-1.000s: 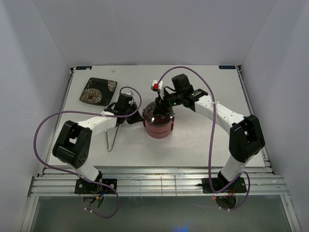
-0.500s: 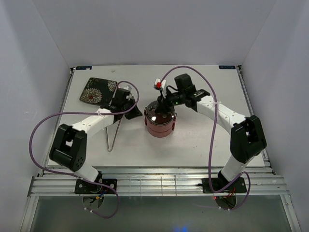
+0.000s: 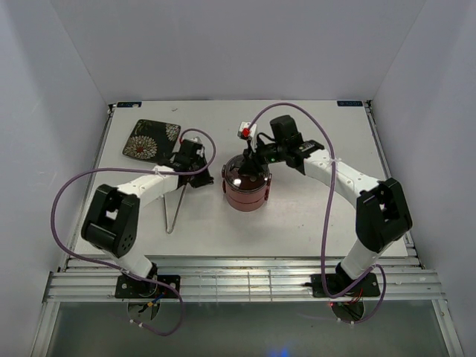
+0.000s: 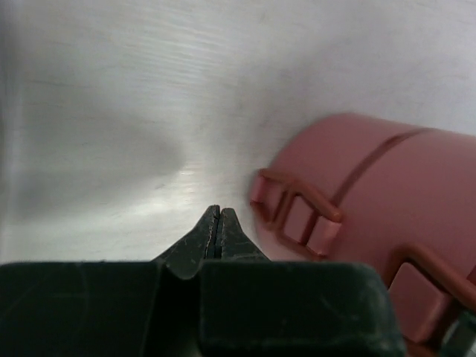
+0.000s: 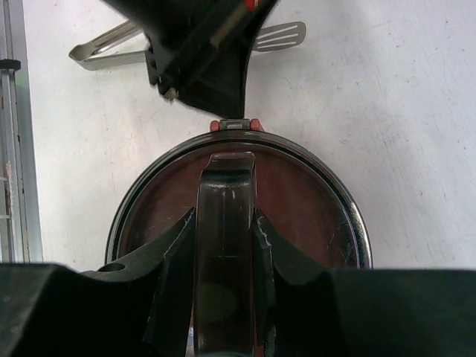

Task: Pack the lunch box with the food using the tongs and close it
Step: Close the fastener on the packing box.

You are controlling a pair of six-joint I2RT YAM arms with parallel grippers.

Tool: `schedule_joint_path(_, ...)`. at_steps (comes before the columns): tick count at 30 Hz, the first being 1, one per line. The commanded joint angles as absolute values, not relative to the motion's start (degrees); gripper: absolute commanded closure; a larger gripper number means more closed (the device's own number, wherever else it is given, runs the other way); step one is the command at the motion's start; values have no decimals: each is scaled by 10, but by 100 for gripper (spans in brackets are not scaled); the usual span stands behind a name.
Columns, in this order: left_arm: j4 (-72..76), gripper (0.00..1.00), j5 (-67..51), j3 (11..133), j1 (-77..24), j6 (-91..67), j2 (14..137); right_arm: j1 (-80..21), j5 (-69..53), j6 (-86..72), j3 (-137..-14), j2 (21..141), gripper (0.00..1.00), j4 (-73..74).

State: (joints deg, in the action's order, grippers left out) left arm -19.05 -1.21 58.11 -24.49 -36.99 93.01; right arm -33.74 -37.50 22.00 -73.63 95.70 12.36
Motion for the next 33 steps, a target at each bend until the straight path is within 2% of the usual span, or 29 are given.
schedule_joint_path(1, -62, 100, -131, 529, -247, -393, 936, -344, -359, 217, -699, 990, 92, 189)
schedule_joint_path(2, -10, 100, -227, 506, -249, -429, 948, -344, -359, 212, -697, 991, 92, 185)
schedule_joint_path(7, 123, 100, -295, 481, -282, -468, 960, -344, -381, 201, -679, 987, 92, 156)
schedule_joint_path(11, 81, 100, -259, 475, -271, -449, 932, -343, -385, 200, -665, 990, 92, 146)
schedule_joint_path(14, -29, 100, -178, 501, -265, -404, 920, -342, -390, 204, -663, 990, 92, 146)
schedule_joint_path(23, -179, 100, 19, 570, -255, -366, 897, -342, -389, 205, -664, 979, 92, 152)
schedule_joint_path(29, -202, 100, 33, 601, -255, -360, 944, -342, -384, 205, -672, 978, 92, 159)
schedule_joint_path(32, -171, 100, 7, 591, -255, -360, 956, -342, -383, 205, -672, 980, 92, 158)
schedule_joint_path(33, -155, 100, -41, 584, -255, -366, 955, -342, -383, 206, -672, 980, 92, 158)
